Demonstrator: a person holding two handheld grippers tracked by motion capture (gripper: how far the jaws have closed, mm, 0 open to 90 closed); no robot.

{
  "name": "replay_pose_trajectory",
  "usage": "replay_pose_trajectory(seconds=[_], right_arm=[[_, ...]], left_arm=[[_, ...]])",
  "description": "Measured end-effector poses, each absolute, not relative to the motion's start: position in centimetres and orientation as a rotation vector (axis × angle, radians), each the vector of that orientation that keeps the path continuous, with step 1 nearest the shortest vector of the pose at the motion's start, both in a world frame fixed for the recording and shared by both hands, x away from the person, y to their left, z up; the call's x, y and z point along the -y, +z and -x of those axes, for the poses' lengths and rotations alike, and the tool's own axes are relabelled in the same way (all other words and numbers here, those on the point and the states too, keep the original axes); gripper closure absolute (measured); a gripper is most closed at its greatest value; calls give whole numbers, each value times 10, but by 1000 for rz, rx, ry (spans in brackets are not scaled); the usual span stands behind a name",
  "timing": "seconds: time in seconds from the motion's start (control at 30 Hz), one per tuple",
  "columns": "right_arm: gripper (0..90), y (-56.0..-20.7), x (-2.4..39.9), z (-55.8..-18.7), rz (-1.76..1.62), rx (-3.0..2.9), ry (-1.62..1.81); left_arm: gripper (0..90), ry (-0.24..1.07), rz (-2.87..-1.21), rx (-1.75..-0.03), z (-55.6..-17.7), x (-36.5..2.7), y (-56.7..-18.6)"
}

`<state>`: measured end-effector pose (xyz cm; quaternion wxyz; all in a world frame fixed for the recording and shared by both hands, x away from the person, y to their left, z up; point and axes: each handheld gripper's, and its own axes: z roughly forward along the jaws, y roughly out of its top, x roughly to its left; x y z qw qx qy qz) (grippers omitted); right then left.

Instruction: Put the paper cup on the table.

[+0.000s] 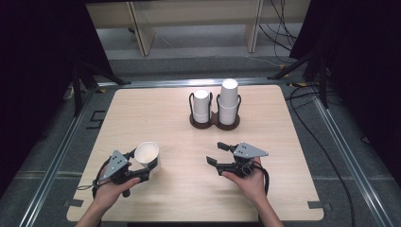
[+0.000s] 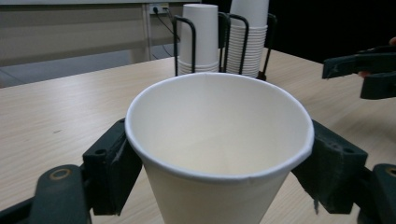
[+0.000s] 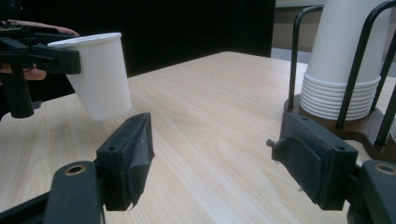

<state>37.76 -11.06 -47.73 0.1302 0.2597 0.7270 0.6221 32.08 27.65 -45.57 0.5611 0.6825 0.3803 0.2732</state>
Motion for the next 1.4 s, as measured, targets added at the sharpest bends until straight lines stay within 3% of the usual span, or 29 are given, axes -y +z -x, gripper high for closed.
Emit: replay_pose_trajectory(seconds=[0.67, 1.4], right_arm=[[273, -481, 109, -377, -796, -2125, 1818], [272, -482, 109, -378, -785, -2125, 1804]], left_arm=[[215, 660, -1614, -1012, -308, -296, -477], [206, 689, -1634, -995, -309, -292, -488]])
